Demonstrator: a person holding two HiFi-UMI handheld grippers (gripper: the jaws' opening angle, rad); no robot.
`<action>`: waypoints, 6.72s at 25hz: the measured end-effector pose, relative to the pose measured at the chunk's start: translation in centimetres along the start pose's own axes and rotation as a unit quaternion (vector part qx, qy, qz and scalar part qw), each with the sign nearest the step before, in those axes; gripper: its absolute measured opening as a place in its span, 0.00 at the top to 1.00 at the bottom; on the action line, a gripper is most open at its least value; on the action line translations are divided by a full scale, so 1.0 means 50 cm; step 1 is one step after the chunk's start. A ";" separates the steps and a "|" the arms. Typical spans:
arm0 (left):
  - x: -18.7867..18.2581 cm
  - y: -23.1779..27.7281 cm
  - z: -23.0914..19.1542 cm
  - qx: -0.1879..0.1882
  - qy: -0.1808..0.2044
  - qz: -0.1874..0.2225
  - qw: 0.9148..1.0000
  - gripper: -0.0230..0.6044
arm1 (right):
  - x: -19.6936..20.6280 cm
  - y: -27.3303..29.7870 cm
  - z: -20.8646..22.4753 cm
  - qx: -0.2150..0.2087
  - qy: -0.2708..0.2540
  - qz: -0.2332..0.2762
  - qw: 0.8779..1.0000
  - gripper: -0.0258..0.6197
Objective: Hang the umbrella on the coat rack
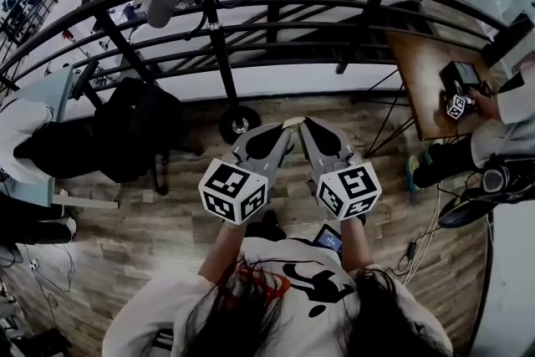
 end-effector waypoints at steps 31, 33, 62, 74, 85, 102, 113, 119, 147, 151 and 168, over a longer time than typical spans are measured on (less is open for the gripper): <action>-0.046 0.322 -0.167 -0.159 -0.001 0.026 0.987 0.96 | -0.015 0.284 0.340 -0.167 -0.034 0.013 0.985 0.92; -0.051 0.338 -0.186 -0.174 -0.008 0.028 0.984 0.96 | -0.017 0.309 0.356 -0.183 -0.036 0.011 0.982 0.92; -0.144 0.432 -0.408 -0.250 -0.006 0.040 0.967 0.96 | -0.082 0.613 0.422 -0.260 -0.073 0.018 0.963 0.92; -0.134 0.431 -0.550 -0.266 -0.028 0.016 0.964 0.96 | -0.060 0.763 0.402 -0.267 -0.084 -0.019 0.960 0.92; -0.153 0.461 -0.585 -0.267 -0.038 0.005 0.963 0.96 | -0.069 0.822 0.434 -0.302 -0.074 -0.045 0.949 0.92; -0.115 0.441 -0.603 -0.289 -0.022 -0.045 0.956 0.96 | -0.045 0.873 0.397 -0.435 -0.139 -0.043 0.889 0.92; -0.069 0.360 -0.626 -0.347 -0.057 -0.023 0.936 0.95 | 0.007 0.889 0.295 -0.492 -0.079 -0.051 0.865 0.91; -0.055 0.363 -0.625 -0.348 -0.052 -0.018 0.936 0.92 | 0.024 0.880 0.304 -0.478 -0.053 -0.057 0.875 0.88; -0.043 0.275 -0.502 -0.350 -0.003 -0.023 0.936 0.86 | -0.008 0.688 0.338 -0.425 -0.047 -0.055 0.903 0.87; -0.032 0.274 -0.457 -0.346 -0.001 -0.021 0.938 0.86 | -0.005 0.633 0.324 -0.427 -0.048 -0.050 0.901 0.89; 0.050 0.243 -0.264 -0.336 -0.018 -0.027 0.941 0.86 | 0.075 0.425 0.286 -0.423 -0.039 -0.079 0.902 0.93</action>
Point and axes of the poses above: the fingertips, and each gripper's own axes: y forward along the fingers, z to its right, x out of its underside, the point moved 7 cm from there along -y, backward along the fingers, and after that the axes turned 3 degrees about -z, right-handed, at the moved point
